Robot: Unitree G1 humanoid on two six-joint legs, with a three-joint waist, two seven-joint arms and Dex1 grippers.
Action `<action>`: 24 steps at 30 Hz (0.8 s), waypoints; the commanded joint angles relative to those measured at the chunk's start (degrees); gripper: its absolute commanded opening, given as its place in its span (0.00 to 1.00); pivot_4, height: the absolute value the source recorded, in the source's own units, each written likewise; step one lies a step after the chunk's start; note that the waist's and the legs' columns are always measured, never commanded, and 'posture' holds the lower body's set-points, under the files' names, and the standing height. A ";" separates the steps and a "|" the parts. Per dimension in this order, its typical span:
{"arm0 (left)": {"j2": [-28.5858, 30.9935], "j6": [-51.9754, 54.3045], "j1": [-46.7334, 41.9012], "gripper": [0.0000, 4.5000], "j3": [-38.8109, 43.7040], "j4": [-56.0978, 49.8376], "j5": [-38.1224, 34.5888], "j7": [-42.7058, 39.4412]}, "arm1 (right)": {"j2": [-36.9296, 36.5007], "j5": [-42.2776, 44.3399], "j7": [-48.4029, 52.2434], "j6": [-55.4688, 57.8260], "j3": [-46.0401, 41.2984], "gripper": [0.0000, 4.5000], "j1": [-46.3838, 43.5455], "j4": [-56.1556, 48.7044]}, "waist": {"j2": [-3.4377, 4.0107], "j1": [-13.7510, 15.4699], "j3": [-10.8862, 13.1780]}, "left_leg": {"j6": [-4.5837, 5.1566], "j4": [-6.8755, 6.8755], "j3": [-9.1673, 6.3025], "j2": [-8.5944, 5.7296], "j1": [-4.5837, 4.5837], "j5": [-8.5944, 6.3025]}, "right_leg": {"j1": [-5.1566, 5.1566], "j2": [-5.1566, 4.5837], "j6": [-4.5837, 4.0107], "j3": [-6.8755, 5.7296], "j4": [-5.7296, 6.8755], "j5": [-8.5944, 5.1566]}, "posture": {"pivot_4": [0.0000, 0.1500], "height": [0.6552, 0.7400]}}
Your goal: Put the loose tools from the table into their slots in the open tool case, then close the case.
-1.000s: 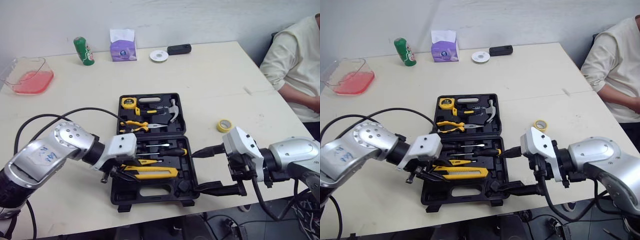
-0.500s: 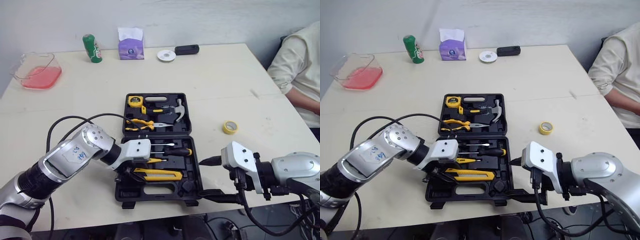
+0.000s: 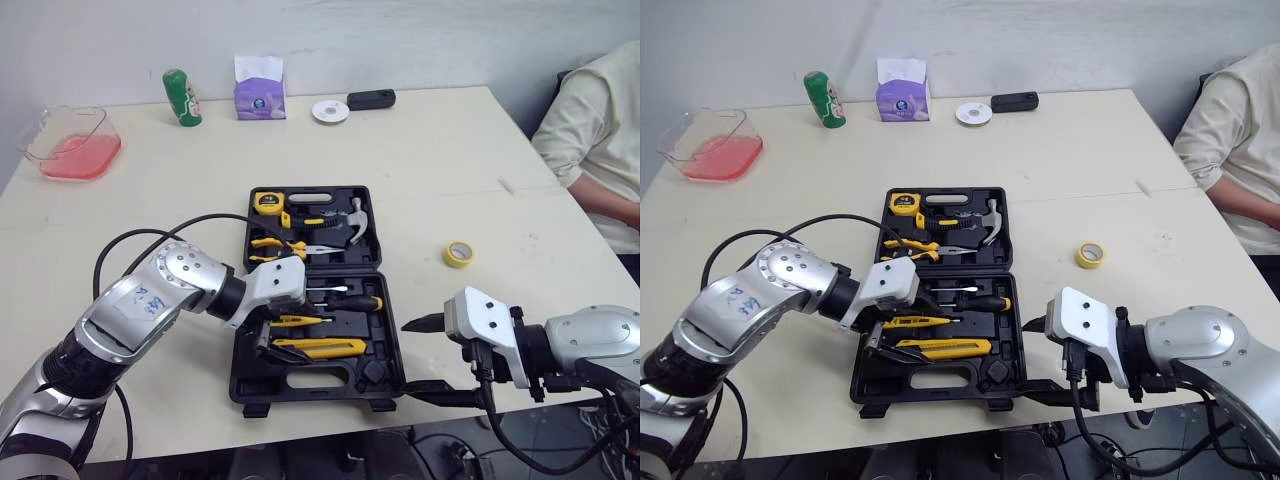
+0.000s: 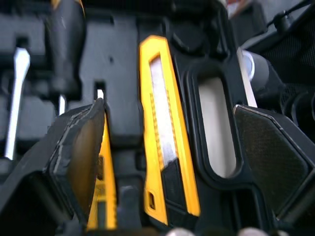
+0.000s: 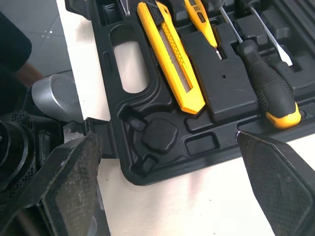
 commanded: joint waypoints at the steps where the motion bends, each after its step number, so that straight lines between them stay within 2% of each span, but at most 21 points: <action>1: -4.66 -6.83 5.31 0.80 5.43 2.05 -4.61 -0.78 | 0.14 -0.26 0.58 -1.75 0.13 1.00 -0.11 -0.32 | 0.00 0.03 0.00 | 0.00 0.01 0.00 0.00 -0.01 0.00 | 0.01 -0.01 0.00 0.00 -0.01 0.00 | 1.00 0.82; 4: -6.17 -8.10 9.31 0.48 6.90 3.71 -6.51 -2.32 | 0.28 -0.21 0.28 -2.00 0.65 1.00 -0.92 0.09 | 0.00 -0.01 0.00 | 0.01 0.06 0.02 -0.02 0.05 0.00 | 0.05 -0.02 0.02 0.02 0.02 0.01 | 1.00 0.82; 8: -5.65 -12.38 11.30 0.04 5.66 6.07 -3.07 -3.22 | 0.47 -0.01 0.04 -1.98 0.85 1.00 -1.25 0.17 | 0.00 0.01 0.00 | 0.00 0.06 0.02 -0.01 0.09 0.00 | 0.05 -0.01 0.02 0.04 0.06 0.01 | 1.00 0.82; 9: -5.67 -12.81 11.56 0.01 5.38 6.69 -2.49 -2.97 | 0.46 -0.09 0.04 -2.05 0.86 1.00 -1.10 0.14 | 0.00 0.07 -0.01 | 0.00 0.06 0.03 -0.02 0.11 0.00 | 0.07 -0.02 0.02 0.04 0.06 0.01 | 1.00 0.82; 19: -3.20 -18.83 11.75 0.01 -3.23 13.33 9.37 -4.49 | 0.64 0.45 -0.31 -2.15 0.69 1.00 -1.93 0.71 | 0.00 0.03 -0.02 | 0.05 0.03 0.07 -0.03 0.24 -0.03 | 0.17 -0.03 0.03 0.09 0.04 0.02 | 1.00 0.82; 22: -2.38 -20.04 11.21 0.01 -5.97 14.79 13.75 -3.59 | 0.68 0.18 -0.38 -2.33 0.94 1.00 -1.93 0.82 | 0.00 0.01 -0.02 | 0.08 -0.06 0.07 -0.02 0.55 -0.05 | 0.53 -0.02 0.03 0.09 -0.05 0.02 | 1.00 0.82; 24: -2.07 -20.69 11.18 0.01 -7.12 15.16 15.60 -3.13 | 0.81 0.33 -0.59 -2.22 0.88 1.00 -1.93 0.68 | 0.02 -0.01 -0.15 | 0.43 -0.14 0.02 0.03 0.83 -0.30 | 0.93 -0.01 0.01 0.01 -0.26 0.01 | 1.00 0.82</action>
